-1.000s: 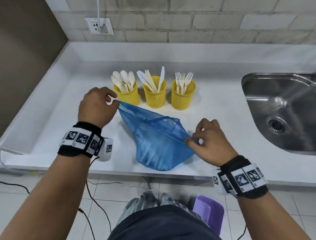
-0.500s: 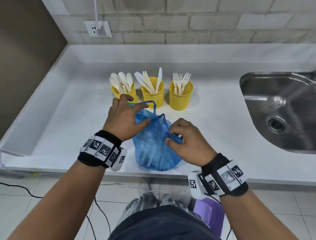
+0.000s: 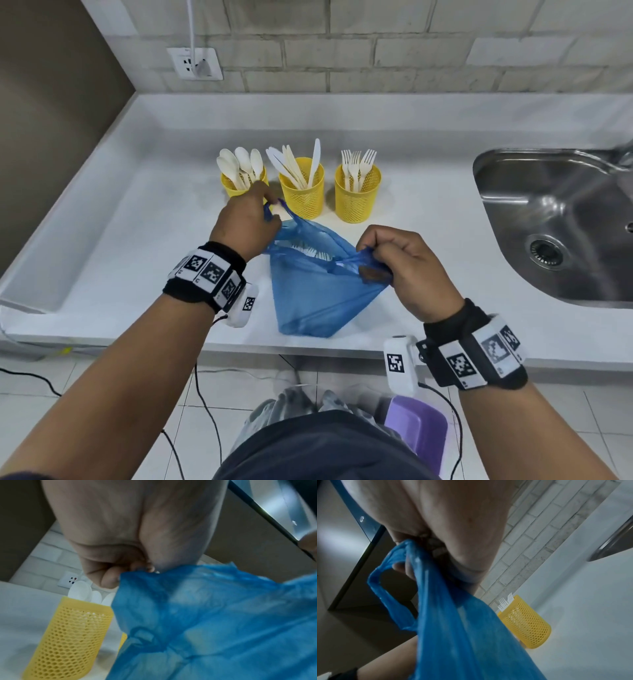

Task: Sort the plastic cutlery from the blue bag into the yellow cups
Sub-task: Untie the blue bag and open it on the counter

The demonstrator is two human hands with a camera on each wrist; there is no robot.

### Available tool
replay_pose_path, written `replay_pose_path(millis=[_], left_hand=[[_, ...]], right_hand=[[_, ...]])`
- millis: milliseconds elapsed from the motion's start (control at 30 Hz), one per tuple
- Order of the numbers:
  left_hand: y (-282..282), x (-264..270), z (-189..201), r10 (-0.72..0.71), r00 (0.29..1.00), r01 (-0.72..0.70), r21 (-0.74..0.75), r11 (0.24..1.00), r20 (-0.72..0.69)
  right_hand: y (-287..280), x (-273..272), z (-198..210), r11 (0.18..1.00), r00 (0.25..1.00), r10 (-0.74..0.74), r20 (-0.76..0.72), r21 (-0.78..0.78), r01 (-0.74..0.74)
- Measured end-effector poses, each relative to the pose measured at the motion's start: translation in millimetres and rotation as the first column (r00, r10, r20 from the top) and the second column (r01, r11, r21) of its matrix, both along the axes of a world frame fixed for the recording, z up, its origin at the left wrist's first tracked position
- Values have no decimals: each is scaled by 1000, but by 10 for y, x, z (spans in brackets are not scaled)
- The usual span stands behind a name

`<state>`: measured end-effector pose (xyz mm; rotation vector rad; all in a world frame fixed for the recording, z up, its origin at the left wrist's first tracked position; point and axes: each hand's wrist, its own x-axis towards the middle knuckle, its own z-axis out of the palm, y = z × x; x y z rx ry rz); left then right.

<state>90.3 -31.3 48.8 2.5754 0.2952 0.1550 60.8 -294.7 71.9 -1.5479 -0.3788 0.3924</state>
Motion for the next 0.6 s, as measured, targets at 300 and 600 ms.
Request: replay_pose_path(millis=[300,600], left_hand=[[218,-181,439,102,967,-197,-432,880,-232],[145,-501,594,148,989,-53,-949,310,-7]], right_hand=[[-220,160,139,943,892,-70,447,-261,205],[-213,440,-5,718,557,-119,822,-316,620]])
